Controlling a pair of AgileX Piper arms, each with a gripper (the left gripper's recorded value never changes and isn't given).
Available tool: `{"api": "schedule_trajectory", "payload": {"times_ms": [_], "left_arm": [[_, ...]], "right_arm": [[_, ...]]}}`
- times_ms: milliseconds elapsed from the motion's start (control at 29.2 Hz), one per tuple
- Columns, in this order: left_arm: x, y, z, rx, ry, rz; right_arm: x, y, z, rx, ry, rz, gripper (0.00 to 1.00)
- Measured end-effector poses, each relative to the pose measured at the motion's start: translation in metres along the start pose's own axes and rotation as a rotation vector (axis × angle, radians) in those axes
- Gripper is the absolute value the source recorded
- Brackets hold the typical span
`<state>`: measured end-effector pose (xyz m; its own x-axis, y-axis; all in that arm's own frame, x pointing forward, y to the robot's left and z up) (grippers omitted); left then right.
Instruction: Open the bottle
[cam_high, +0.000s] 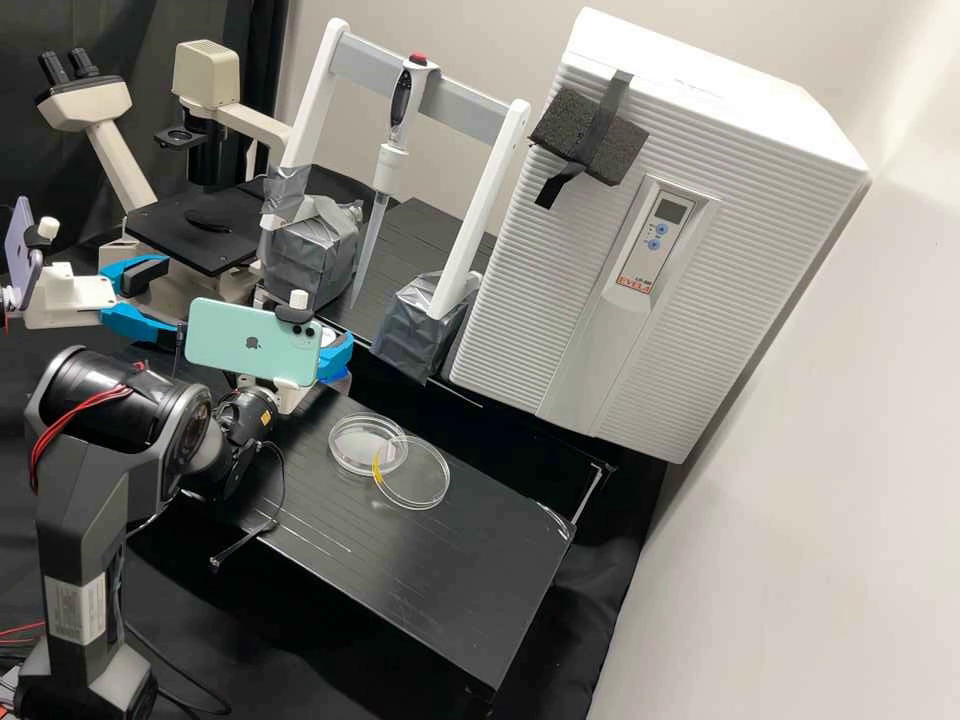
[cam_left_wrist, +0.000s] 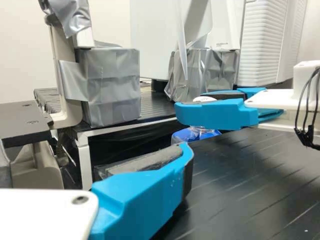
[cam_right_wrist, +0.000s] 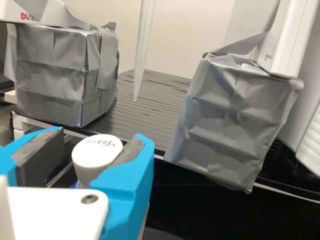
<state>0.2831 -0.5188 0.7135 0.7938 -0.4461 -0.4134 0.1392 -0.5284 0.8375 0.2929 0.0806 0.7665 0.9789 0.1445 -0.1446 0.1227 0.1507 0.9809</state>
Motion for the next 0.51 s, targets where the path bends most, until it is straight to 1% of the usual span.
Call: {"api": "schedule_trajectory", "payload": {"times_ms": [171,514], "left_arm": [[0.0,0.0005,-0.0011,-0.004,0.012,0.005],[0.0,0.0005,-0.0011,-0.004,0.013,0.006]], "right_arm": [[0.0,0.0,0.0,0.0,0.0,0.0,0.0],[0.0,0.0,0.0,0.0,0.0,0.0,0.0]]}}
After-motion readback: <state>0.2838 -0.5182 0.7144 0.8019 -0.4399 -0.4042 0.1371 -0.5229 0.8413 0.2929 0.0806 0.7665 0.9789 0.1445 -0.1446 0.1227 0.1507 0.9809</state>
